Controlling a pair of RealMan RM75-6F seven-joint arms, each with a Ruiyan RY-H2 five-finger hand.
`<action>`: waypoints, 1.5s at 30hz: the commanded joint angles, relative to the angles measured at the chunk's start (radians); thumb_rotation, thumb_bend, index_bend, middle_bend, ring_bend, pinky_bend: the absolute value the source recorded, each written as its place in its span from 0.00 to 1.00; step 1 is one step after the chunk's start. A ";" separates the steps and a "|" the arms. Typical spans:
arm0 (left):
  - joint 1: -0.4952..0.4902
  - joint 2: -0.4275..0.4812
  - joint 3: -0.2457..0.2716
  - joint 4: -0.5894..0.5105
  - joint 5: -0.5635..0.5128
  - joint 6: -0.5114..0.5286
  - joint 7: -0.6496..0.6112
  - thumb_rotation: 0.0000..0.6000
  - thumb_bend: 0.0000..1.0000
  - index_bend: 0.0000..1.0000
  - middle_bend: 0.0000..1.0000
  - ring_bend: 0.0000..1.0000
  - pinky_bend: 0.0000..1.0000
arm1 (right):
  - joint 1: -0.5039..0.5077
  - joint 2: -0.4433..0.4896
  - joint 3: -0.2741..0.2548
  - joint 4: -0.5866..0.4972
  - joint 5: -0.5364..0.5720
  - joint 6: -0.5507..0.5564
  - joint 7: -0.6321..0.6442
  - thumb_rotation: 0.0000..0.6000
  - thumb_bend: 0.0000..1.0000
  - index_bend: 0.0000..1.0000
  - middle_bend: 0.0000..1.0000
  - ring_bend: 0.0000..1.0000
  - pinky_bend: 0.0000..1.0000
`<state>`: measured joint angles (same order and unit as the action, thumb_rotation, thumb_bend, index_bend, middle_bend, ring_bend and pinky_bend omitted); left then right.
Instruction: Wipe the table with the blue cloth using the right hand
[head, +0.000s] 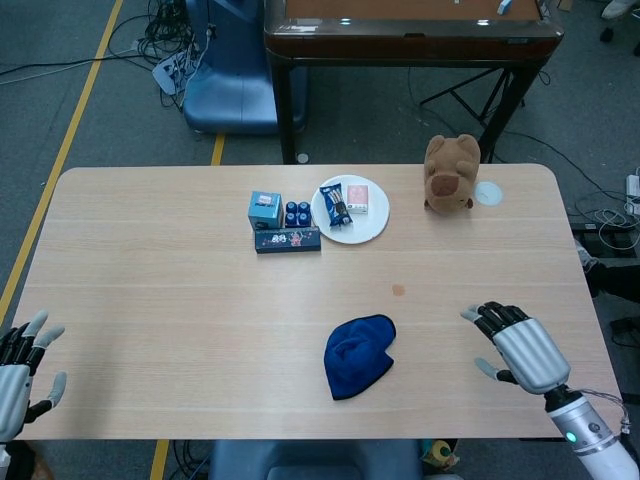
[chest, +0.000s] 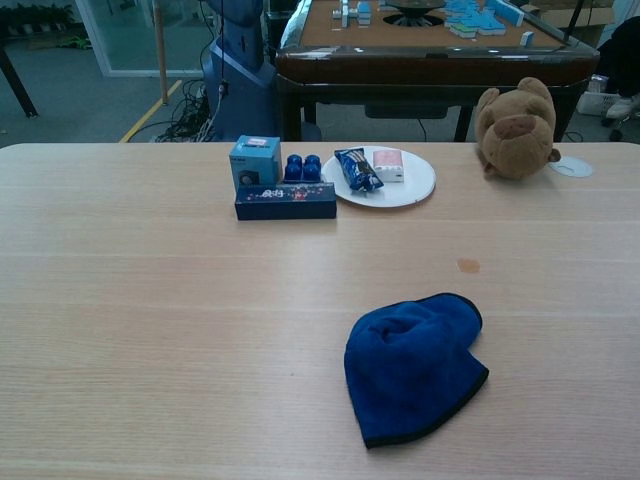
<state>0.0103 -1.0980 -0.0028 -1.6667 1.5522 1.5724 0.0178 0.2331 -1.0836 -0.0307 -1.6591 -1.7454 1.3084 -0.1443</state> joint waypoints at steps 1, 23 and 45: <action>0.003 0.002 0.000 -0.002 0.000 0.005 -0.002 1.00 0.41 0.18 0.02 0.06 0.03 | 0.056 -0.033 -0.009 -0.043 -0.030 -0.080 -0.043 1.00 0.28 0.23 0.26 0.21 0.31; 0.035 0.019 0.005 -0.007 0.014 0.055 -0.037 1.00 0.41 0.18 0.02 0.06 0.03 | 0.318 -0.393 0.095 0.007 0.198 -0.487 -0.369 1.00 0.18 0.22 0.21 0.16 0.31; 0.047 0.027 0.003 0.002 0.006 0.061 -0.057 1.00 0.41 0.18 0.02 0.06 0.03 | 0.414 -0.553 0.101 0.222 0.328 -0.504 -0.345 1.00 0.61 0.65 0.54 0.51 0.70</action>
<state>0.0574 -1.0706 0.0003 -1.6644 1.5582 1.6338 -0.0389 0.6494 -1.6412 0.0710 -1.4507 -1.3852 0.7644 -0.5409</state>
